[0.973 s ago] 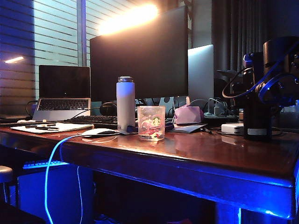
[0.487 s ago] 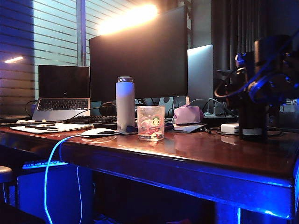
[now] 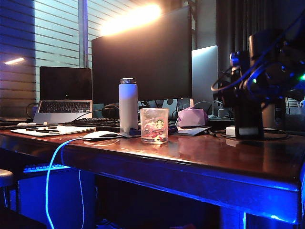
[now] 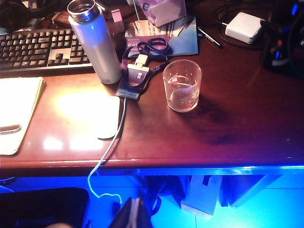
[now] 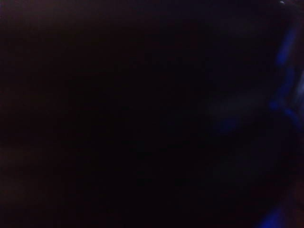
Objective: Pick up the black thermos, pour a little water from inside into the glass cup, then place the black thermos back on the table.
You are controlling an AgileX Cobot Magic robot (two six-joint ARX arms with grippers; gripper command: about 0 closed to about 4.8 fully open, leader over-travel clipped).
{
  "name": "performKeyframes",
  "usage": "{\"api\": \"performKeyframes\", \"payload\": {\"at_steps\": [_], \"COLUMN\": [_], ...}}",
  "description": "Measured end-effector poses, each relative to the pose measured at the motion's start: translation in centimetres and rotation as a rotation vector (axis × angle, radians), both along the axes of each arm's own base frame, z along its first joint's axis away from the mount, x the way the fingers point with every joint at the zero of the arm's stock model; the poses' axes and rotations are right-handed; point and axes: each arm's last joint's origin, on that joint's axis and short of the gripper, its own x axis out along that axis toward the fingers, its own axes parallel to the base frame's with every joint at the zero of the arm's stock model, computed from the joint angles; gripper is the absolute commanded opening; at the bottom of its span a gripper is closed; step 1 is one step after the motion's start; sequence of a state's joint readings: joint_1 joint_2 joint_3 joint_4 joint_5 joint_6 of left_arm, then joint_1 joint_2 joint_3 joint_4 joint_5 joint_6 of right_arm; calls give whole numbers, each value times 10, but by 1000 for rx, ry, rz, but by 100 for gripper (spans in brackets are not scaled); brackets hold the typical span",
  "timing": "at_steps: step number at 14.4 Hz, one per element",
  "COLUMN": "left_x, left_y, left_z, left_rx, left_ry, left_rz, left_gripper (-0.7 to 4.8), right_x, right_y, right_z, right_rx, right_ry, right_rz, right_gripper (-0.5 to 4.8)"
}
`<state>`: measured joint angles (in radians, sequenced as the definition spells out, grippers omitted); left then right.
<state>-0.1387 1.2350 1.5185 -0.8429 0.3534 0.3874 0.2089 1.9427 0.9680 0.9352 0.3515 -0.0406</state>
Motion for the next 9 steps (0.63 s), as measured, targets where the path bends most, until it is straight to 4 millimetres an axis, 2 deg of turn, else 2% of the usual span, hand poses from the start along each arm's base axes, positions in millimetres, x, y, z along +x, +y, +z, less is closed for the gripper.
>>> {"api": "performKeyframes", "payload": {"at_steps": [2,6,9], "left_x": [0,0,0], "left_y": [0,0,0], "left_z": [0,0,0], "left_rx": [-1,-1,-1], "left_ry": [0,0,0], "left_rz": [-2,-2,-2], "left_gripper": [22,22,22], "right_x": [4,6,16], "right_y": [4,27,31], "right_z": [7,13,26], "right_rx": [-1,-11,-15], "right_ry": [-23,3,19], "right_rz": [13,109,106], "right_gripper": [25,25,25]}}
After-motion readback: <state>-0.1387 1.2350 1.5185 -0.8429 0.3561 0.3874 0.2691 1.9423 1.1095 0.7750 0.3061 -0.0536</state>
